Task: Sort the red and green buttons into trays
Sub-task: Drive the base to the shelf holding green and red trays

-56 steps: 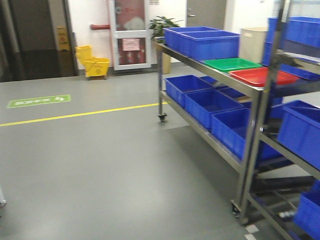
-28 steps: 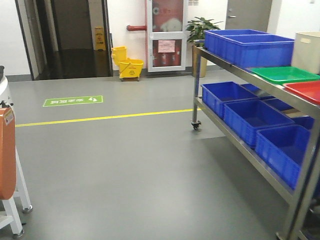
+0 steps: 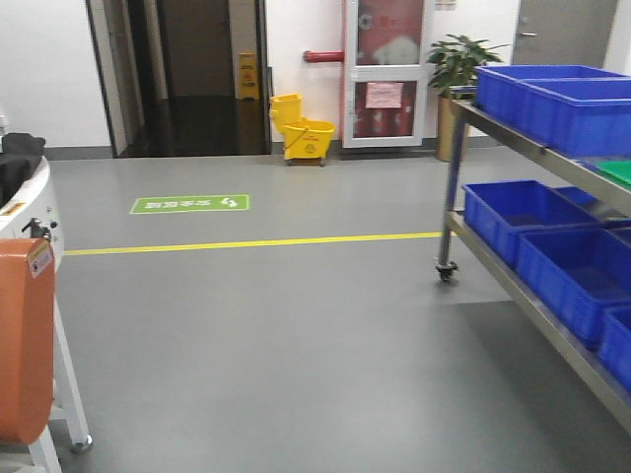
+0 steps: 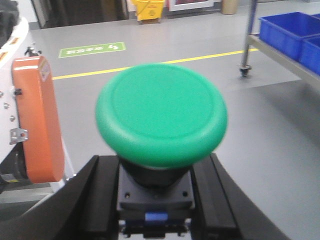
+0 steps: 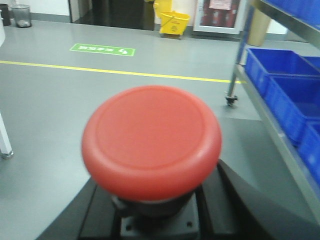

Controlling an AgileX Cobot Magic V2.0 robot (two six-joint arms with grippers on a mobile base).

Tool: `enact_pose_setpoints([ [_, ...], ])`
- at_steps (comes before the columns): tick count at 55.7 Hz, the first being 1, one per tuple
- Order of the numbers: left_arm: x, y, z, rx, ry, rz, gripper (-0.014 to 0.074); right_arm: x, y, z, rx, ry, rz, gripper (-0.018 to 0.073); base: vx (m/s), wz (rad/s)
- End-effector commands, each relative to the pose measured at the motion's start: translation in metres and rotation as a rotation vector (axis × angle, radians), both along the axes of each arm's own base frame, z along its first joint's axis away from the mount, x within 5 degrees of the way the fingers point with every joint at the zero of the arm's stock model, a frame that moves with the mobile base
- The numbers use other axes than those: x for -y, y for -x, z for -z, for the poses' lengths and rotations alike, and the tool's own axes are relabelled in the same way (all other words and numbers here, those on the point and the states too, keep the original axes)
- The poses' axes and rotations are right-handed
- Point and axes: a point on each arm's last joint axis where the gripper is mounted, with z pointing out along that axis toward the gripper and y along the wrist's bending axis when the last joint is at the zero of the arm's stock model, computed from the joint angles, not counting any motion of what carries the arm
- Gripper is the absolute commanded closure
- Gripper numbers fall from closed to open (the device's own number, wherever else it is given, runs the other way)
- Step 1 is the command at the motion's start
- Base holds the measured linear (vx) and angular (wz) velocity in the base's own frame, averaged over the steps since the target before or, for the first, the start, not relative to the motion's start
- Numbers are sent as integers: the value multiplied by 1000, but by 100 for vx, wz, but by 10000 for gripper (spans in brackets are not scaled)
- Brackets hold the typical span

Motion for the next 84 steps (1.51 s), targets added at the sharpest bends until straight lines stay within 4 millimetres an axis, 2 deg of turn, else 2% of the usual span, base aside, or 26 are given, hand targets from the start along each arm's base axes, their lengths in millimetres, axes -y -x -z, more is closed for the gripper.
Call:
enact_pose_setpoints([
  [1,3,-2,-17,101,20,33,595,-2,-3,-18,115,-4,-17,568,47,28],
  [40,3,-1,-16,93,19,29,595,-2,-3,-18,113,-4,-17,568,53,20],
  [84,3,-1,-16,93,19,29,595,-2,-3,-18,114,-4,-17,568,58,-38],
])
